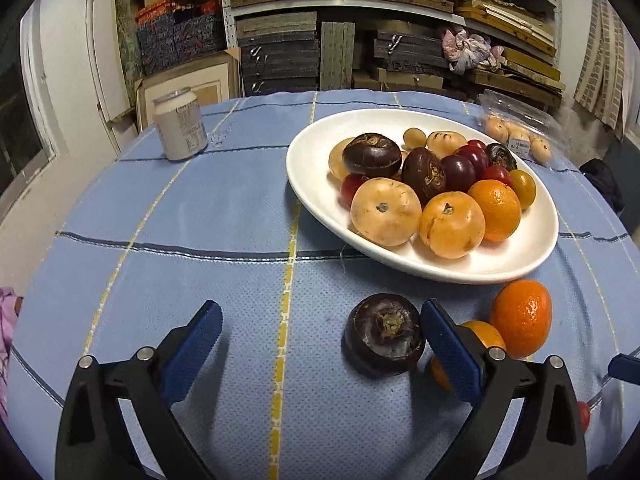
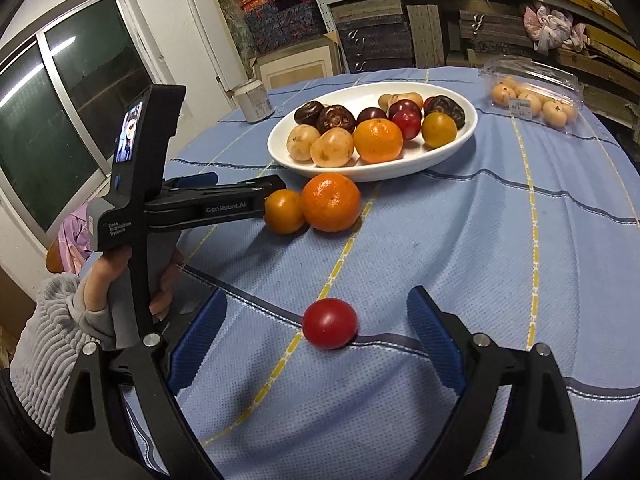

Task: Organize fruits
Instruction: 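Grasp the last red tomato with the right tool while the left tool grasps a dark brown fruit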

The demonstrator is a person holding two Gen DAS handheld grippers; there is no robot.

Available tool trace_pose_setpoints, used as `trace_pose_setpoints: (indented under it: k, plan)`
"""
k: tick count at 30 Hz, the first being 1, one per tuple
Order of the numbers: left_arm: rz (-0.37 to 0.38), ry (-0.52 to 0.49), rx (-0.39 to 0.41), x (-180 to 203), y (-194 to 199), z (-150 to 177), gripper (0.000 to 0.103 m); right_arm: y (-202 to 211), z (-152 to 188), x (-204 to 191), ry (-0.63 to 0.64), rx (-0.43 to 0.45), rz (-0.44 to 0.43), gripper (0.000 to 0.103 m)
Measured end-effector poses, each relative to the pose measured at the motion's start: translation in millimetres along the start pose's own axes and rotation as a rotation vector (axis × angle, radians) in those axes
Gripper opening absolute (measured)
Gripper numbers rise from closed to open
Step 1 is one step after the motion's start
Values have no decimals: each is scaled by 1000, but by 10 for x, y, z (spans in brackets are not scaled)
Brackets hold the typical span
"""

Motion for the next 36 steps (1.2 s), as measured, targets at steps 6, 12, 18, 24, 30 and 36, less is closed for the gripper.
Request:
trace_pose_setpoints:
  k: [6, 12, 18, 24, 30, 36]
  plan:
    - [-25, -26, 11, 15, 16, 10, 100, -17, -5, 2, 5, -6, 1, 90]
    - [-27, -31, 12, 23, 7, -8, 100, -56, 16, -31, 28, -25, 12, 90]
    - [-1, -26, 3, 8, -27, -25, 100, -149, 60, -99, 75, -63, 40, 90]
    - [1, -41, 15, 29, -2, 3, 95, -174, 74, -109, 83, -73, 40, 89]
    - [-1, -87, 31, 112, 32, 31, 78, -203, 101, -146, 101, -87, 40, 82]
    - [-8, -167, 55, 284, 80, 68, 47, -240, 105, -136, 100, -98, 38, 66]
Point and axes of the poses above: each gripper's, at about its wrist camera, not at the fingertips, and y roughly against the way its jaws point, x to its right, z to its underside, the point moved 3 cm from there along -y, roughly the way its jaws point, and after that the axes turned 14 degrees about -x, right-handed, at the moved point
